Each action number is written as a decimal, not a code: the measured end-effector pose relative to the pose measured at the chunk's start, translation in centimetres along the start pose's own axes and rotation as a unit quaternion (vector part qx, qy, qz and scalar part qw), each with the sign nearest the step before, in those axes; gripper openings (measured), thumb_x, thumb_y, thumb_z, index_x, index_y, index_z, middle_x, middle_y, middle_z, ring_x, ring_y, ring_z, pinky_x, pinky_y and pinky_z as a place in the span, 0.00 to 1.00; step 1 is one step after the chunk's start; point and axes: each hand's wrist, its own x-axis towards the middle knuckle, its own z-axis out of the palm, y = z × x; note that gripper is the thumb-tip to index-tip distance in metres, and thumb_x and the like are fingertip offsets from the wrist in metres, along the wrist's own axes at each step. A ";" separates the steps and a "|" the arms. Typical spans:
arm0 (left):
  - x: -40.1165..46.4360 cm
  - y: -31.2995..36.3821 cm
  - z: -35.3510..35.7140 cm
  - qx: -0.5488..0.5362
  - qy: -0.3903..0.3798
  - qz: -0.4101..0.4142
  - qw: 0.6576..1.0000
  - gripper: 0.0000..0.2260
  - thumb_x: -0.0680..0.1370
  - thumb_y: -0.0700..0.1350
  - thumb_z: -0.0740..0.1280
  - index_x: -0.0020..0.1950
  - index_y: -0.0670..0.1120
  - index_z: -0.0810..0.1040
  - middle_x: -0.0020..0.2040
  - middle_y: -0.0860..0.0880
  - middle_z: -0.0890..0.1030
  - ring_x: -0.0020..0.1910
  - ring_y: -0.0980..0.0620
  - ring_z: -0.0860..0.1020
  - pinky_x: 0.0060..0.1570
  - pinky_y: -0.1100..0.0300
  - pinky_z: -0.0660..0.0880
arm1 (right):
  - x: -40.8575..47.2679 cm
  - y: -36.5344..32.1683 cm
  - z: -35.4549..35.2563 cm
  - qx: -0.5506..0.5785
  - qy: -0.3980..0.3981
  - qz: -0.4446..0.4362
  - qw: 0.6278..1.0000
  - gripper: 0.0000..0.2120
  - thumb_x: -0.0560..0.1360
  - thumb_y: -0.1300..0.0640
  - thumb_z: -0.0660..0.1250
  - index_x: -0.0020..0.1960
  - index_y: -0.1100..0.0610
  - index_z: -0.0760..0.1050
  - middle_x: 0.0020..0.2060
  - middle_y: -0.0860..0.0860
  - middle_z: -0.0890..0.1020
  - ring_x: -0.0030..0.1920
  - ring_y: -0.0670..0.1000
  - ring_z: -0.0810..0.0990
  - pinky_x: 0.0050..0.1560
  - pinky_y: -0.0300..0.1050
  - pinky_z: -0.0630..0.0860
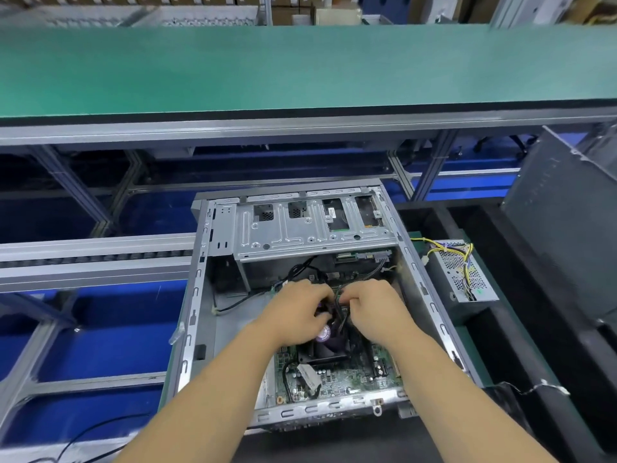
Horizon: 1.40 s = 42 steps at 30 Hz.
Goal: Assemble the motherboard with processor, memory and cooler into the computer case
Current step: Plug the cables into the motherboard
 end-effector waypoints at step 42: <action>1.0 -0.5 0.4 -0.204 0.141 -0.091 0.965 0.07 0.78 0.44 0.66 0.49 0.56 0.80 0.49 0.60 0.81 0.52 0.59 0.76 0.54 0.60 0.72 | -1.2 0.4 -0.6 0.097 -0.064 -0.123 0.986 0.05 0.75 0.53 0.69 0.40 0.49 0.79 0.37 0.45 0.82 0.40 0.45 0.79 0.46 0.46 0.80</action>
